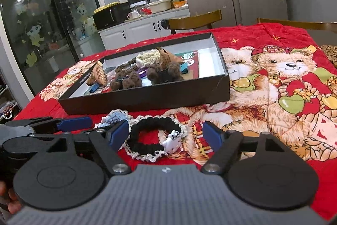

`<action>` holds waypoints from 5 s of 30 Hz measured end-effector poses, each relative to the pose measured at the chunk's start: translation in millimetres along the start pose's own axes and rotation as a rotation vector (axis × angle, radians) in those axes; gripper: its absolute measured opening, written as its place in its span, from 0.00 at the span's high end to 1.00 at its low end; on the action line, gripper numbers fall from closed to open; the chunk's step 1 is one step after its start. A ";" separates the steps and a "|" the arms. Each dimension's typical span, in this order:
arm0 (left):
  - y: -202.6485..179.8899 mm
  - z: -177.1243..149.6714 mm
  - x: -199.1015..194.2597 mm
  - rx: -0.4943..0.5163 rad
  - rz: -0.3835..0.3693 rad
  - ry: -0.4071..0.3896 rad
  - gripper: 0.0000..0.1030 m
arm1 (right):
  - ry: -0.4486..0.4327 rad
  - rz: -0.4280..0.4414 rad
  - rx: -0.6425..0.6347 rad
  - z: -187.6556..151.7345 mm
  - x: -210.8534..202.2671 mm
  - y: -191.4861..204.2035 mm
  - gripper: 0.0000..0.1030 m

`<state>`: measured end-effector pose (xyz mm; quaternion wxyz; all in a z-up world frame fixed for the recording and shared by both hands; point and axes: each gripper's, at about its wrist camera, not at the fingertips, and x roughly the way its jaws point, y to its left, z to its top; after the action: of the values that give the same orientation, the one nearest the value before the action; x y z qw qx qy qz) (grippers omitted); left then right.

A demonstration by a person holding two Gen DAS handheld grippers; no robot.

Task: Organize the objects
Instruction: 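Grasp the light-blue scrunchie with the left gripper while the right gripper grasps the black beaded scrunchie, then carry the light-blue scrunchie in the left gripper over the box while the right gripper carries its scrunchie, then lower both grippers into the box and open them to release the scrunchies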

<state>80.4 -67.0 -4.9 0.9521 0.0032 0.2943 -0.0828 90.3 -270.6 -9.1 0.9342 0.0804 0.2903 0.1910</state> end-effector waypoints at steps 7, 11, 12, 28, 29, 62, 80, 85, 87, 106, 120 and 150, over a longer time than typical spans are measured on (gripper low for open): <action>-0.7 -0.8 0.5 -0.003 0.011 0.002 0.36 | 0.038 -0.006 0.025 -0.7 5.9 -2.9 0.23; -0.7 -0.7 2.2 -0.005 0.022 0.011 0.35 | 0.039 -0.021 0.002 -2.3 6.7 1.5 0.25; -0.3 -0.5 2.7 -0.008 0.020 0.012 0.35 | 0.041 -0.022 0.001 -2.3 6.9 1.4 0.26; 1.5 0.5 7.0 -0.024 0.015 0.021 0.61 | 0.044 -0.090 -0.030 -2.3 6.7 5.1 0.65; 2.5 0.3 6.9 -0.029 0.004 0.020 0.69 | 0.045 -0.104 -0.030 -2.3 7.3 5.2 0.69; 3.0 -3.0 -6.3 -0.046 0.180 -0.040 0.86 | -0.015 -0.069 0.015 0.4 1.1 -3.7 0.84; 10.8 0.2 -34.0 -0.101 0.209 -0.202 0.86 | -0.065 -0.074 0.049 28.4 -10.8 27.4 0.85; 25.0 11.1 -48.5 -0.158 0.217 -0.251 0.86 | -0.102 -0.066 0.040 43.5 -14.9 49.0 0.85; 31.5 16.3 -56.9 -0.172 0.217 -0.292 0.86 | -0.117 -0.061 0.030 51.4 -16.0 58.4 0.85; 109.7 134.6 -39.7 -0.295 0.129 -0.380 0.86 | -0.195 -0.012 0.107 140.7 38.3 81.7 0.85; 155.2 115.6 64.7 -0.229 0.179 -0.176 0.86 | -0.070 -0.015 0.168 134.2 142.8 85.5 0.85; 149.4 100.1 88.4 -0.139 0.274 -0.168 0.85 | 0.021 -0.078 0.101 113.7 169.1 79.0 0.70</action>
<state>232.1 61.1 21.9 0.9736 -0.0293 0.2156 0.0684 259.2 -134.6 18.0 0.9326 0.1140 0.3123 0.1406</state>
